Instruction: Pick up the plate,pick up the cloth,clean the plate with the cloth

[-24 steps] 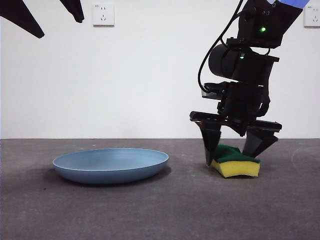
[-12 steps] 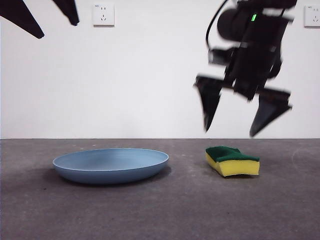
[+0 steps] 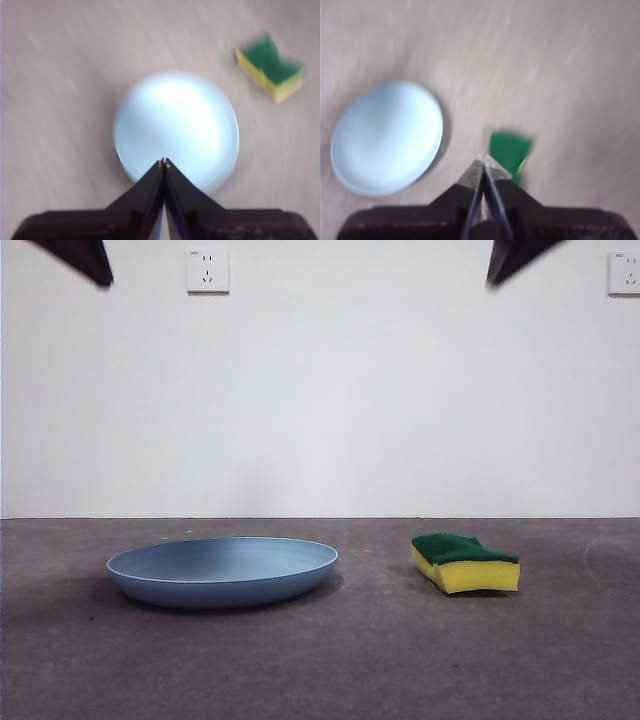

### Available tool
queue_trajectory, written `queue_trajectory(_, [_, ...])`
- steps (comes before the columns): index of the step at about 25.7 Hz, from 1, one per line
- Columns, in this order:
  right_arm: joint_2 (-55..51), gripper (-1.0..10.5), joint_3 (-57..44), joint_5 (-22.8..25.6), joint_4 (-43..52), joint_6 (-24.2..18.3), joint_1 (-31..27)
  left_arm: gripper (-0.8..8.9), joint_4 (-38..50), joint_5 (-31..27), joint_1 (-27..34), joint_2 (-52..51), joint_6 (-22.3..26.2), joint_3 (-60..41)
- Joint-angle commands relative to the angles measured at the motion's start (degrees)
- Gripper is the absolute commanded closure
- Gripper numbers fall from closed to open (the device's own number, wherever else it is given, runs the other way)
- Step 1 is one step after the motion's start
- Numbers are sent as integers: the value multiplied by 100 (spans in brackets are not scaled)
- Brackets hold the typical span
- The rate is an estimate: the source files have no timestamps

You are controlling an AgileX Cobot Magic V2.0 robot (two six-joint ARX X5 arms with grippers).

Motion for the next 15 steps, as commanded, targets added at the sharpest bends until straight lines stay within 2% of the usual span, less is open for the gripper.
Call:
queue_trajectory(1, [-575, 957, -293, 389, 170, -46, 273, 822, 483, -28, -15, -511, -96, -133])
queue_trajectory(5, [-1602, 957, -1084, 483, 859, -44, 599, 822, 1038, -109, -15, -1438, -96, -767])
queue_trajectory(8, [-2371, 957, -2083, 1108, 1453, -37, 883, 822, 1862, -225, -15, -2243, -254, -1919])
queue_trajectory(9, [-2549, 957, -2354, 1172, 1639, -28, 940, 822, 2133, -221, -17, -2446, -267, -2253])
queue_trajectory(12, [-2973, 957, -3051, 1244, 2149, 0, 1058, 822, 2905, -297, -61, -2975, -310, -3180])
queue_trajectory(15, [-3084, 946, -3300, 1239, 2173, 4, 1058, 822, 3117, -326, -111, -3187, -472, -3648])
